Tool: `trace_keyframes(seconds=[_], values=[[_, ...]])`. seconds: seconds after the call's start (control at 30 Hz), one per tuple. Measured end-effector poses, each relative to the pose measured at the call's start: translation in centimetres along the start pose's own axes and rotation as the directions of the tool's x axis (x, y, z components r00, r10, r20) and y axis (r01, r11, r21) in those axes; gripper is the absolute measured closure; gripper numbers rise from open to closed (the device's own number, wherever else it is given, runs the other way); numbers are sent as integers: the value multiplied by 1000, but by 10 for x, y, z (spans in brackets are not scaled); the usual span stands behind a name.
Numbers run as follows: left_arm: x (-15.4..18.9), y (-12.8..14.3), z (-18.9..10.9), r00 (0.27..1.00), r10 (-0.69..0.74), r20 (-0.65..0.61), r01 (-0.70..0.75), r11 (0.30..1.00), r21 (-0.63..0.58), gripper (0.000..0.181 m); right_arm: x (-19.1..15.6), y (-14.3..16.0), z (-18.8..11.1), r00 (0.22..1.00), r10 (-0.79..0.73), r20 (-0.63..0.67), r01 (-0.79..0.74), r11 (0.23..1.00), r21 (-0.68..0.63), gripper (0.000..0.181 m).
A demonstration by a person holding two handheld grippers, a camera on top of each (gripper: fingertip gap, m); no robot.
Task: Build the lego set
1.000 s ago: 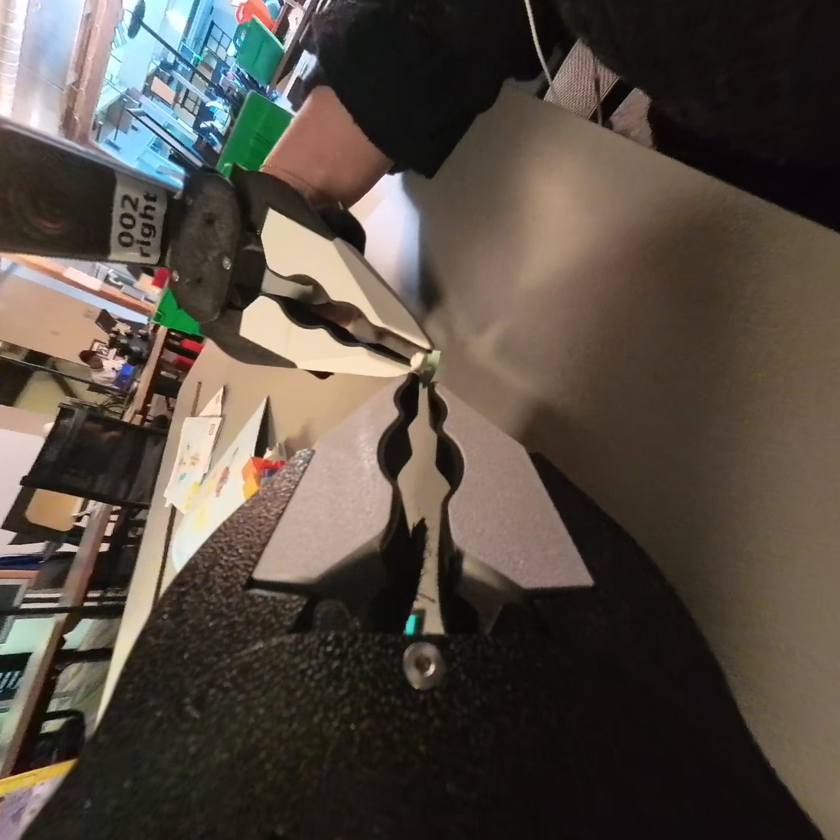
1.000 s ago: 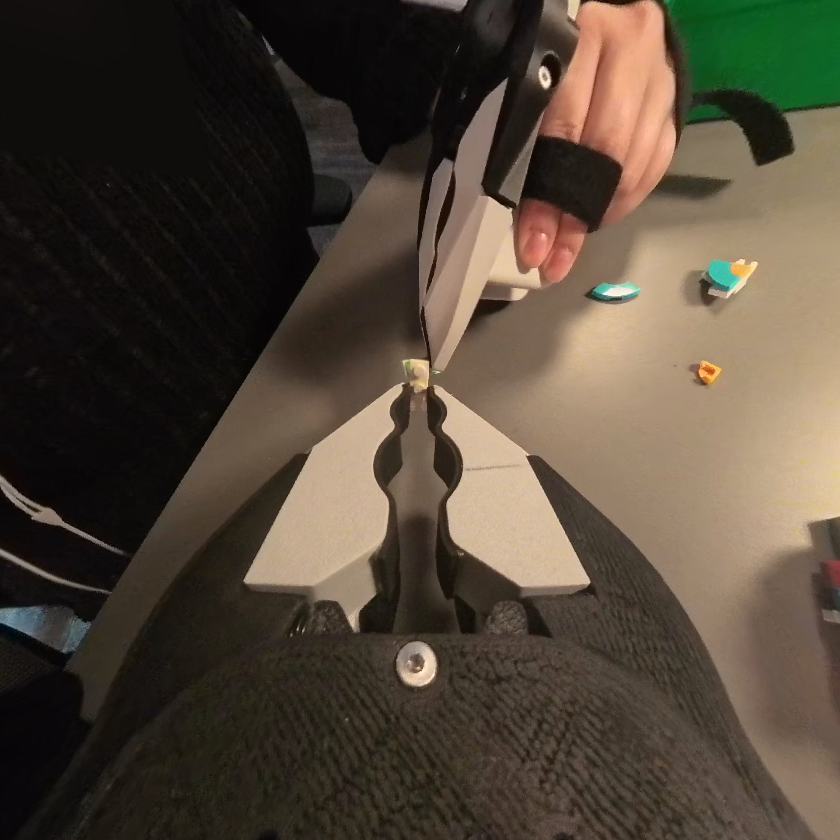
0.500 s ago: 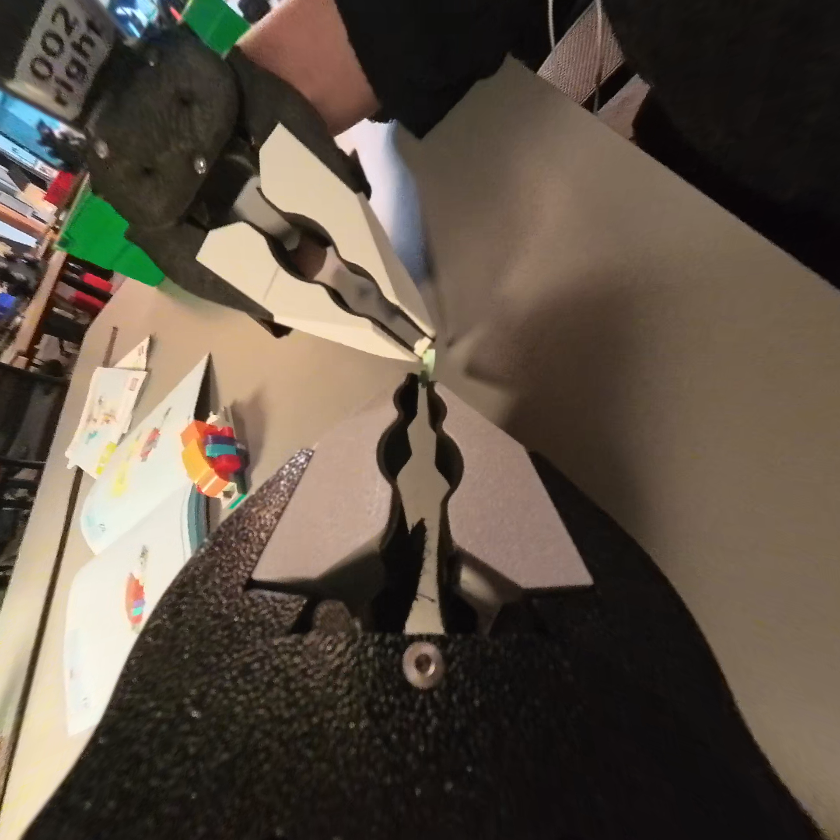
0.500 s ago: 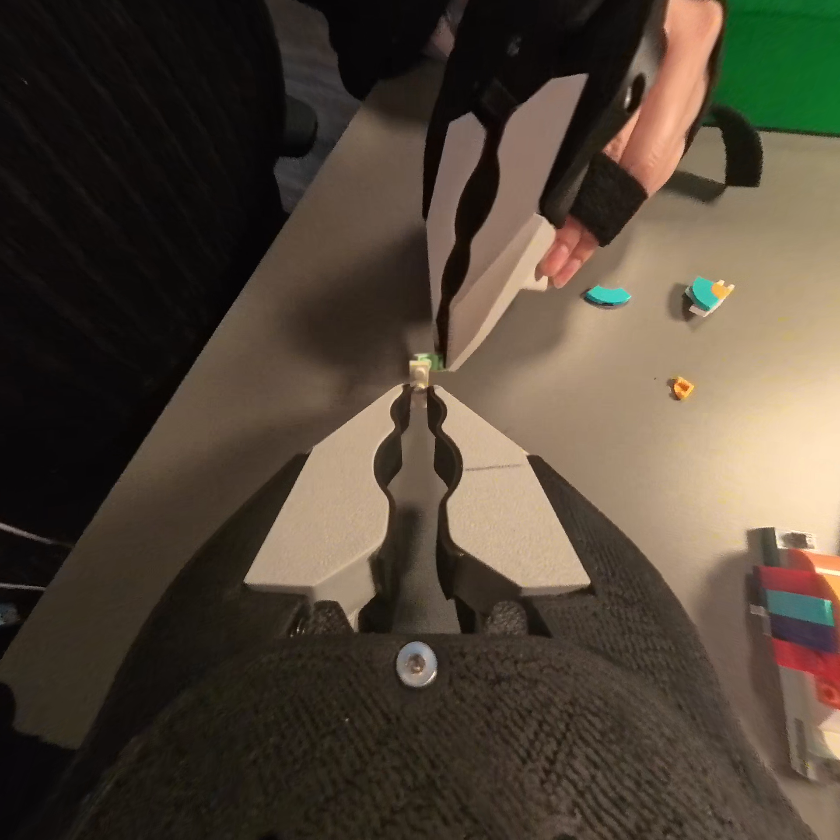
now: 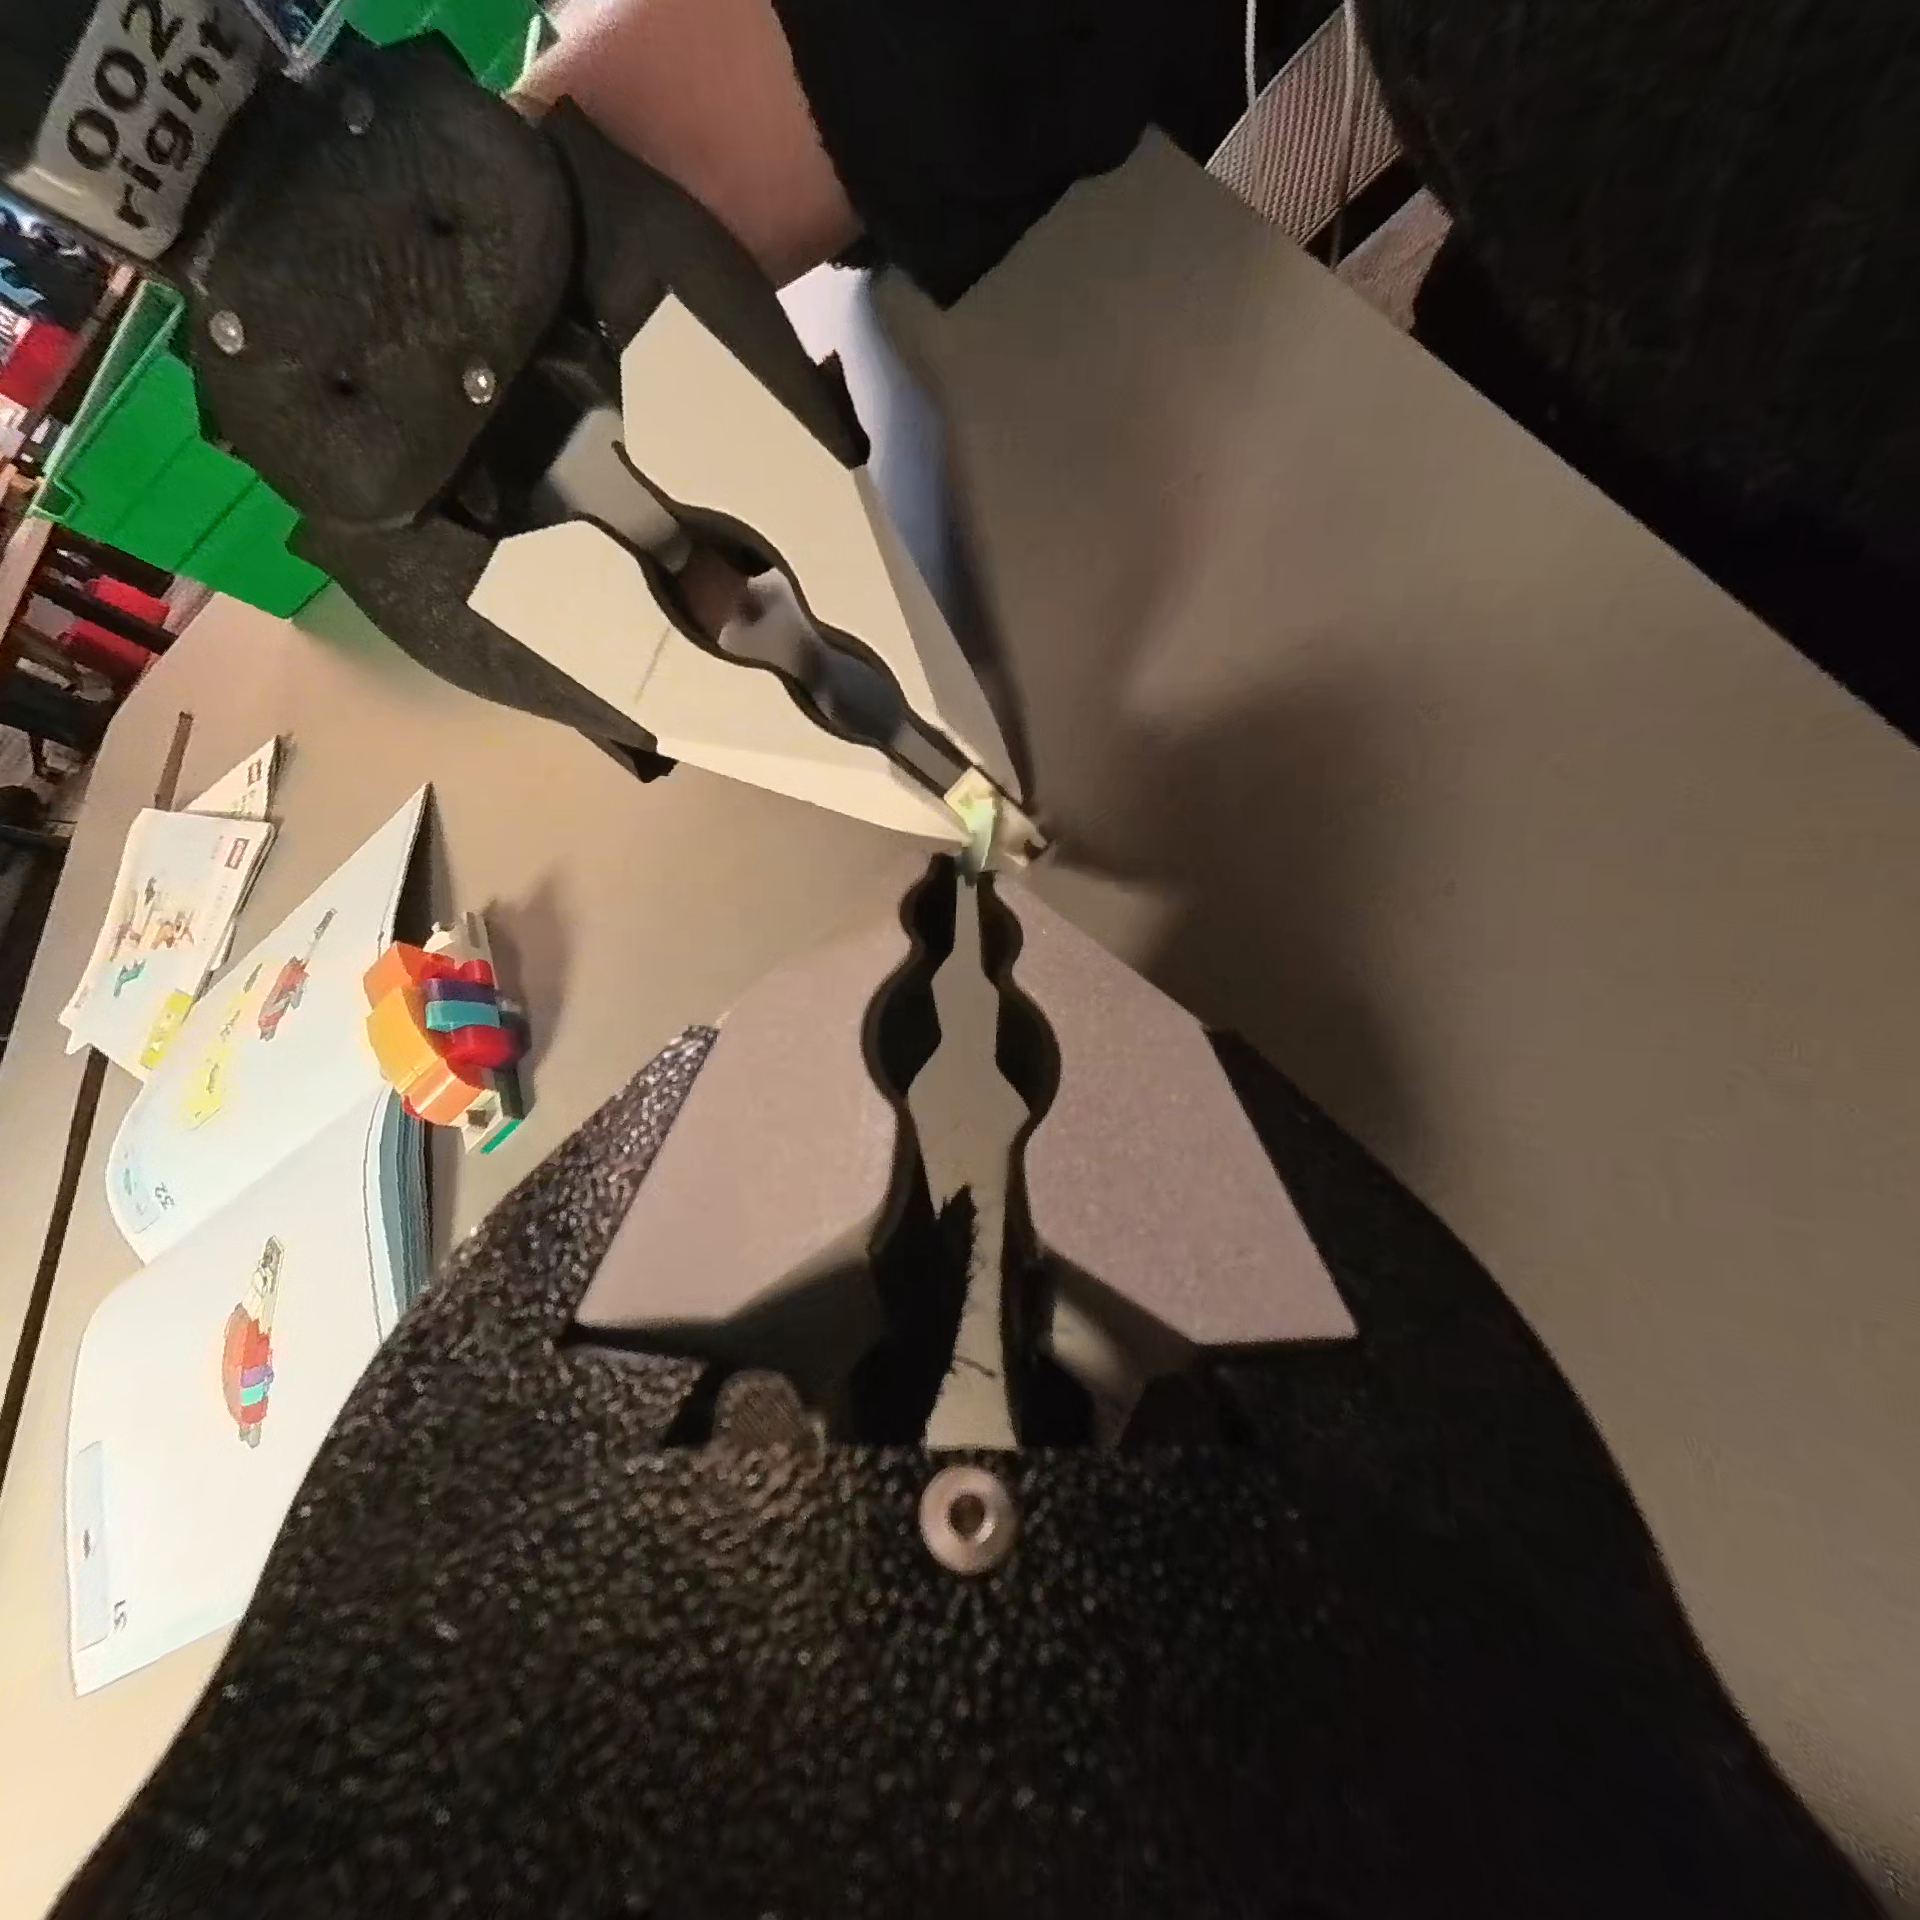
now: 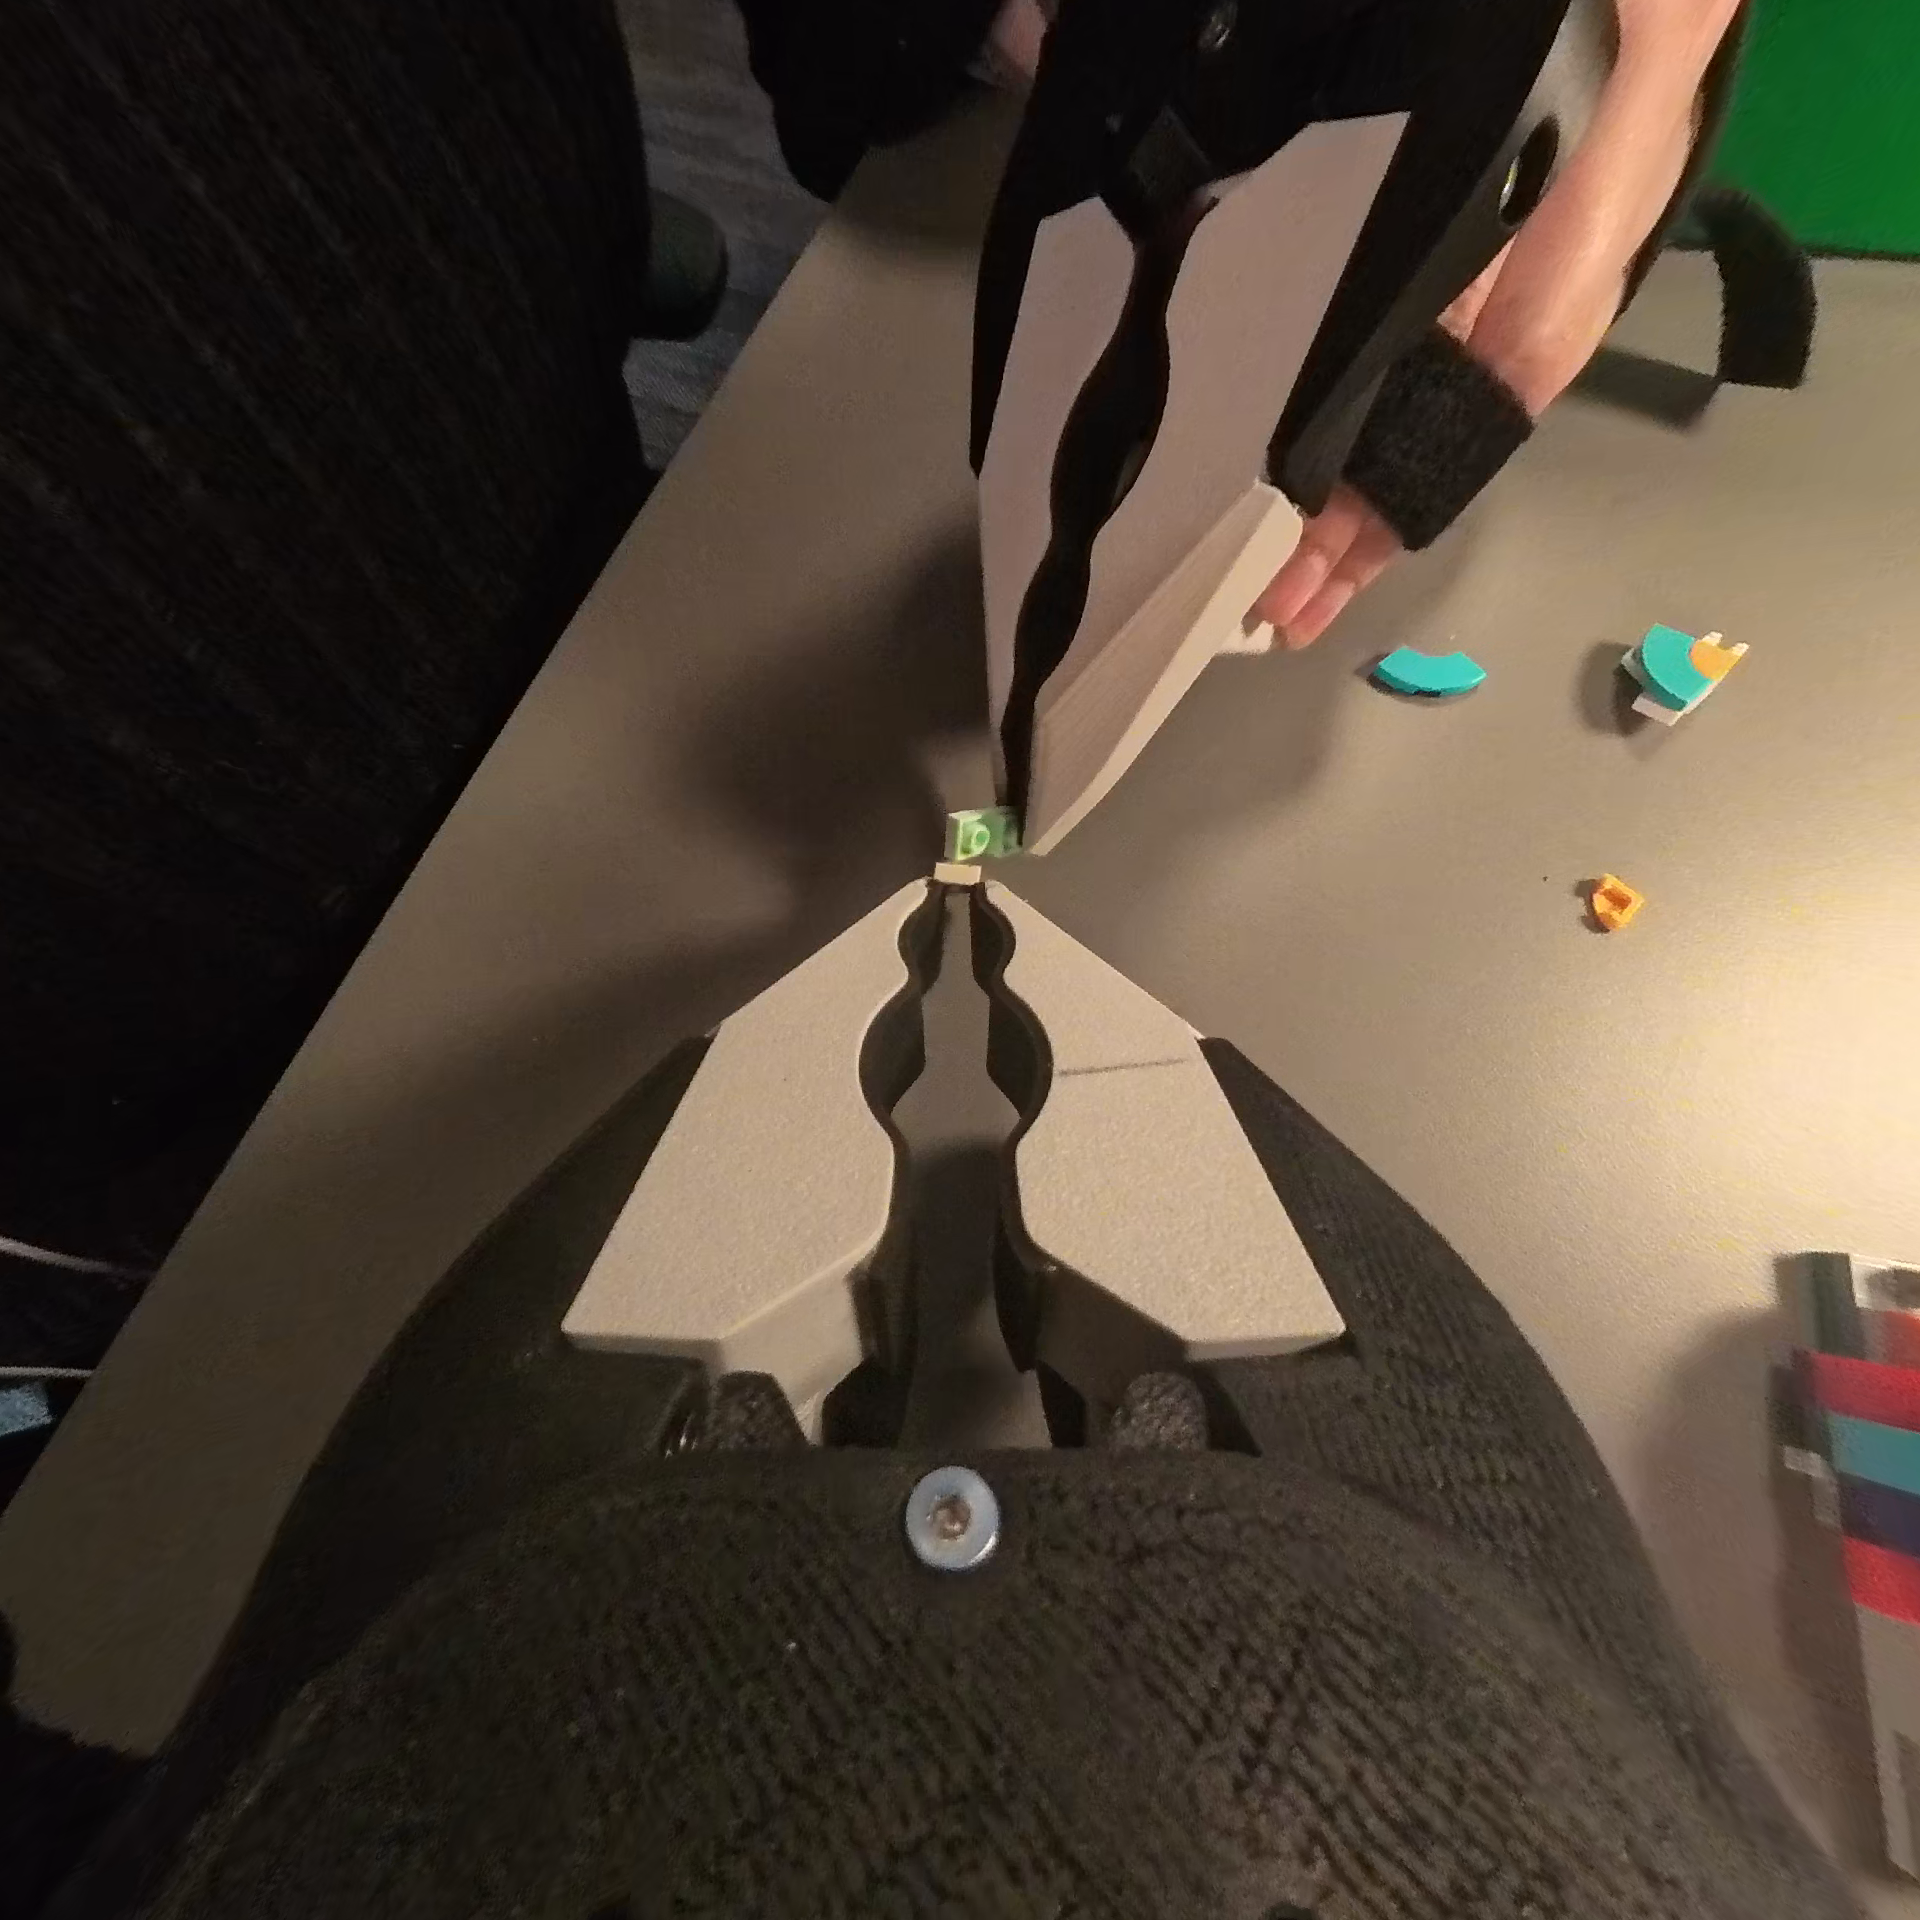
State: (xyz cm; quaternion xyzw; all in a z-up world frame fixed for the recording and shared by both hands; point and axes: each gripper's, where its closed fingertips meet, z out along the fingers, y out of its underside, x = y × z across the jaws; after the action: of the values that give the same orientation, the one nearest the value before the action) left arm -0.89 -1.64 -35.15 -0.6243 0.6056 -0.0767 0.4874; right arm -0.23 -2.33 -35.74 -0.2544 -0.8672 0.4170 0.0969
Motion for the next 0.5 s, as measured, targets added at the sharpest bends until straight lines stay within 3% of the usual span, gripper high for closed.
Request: trace_keyframes(seconds=[0.5], values=[[1, 3, 0, 1000, -2, -2, 2, 1000, -22, 179, 5, -2, -1, 999, 30, -16, -29, 999, 39, 177]])
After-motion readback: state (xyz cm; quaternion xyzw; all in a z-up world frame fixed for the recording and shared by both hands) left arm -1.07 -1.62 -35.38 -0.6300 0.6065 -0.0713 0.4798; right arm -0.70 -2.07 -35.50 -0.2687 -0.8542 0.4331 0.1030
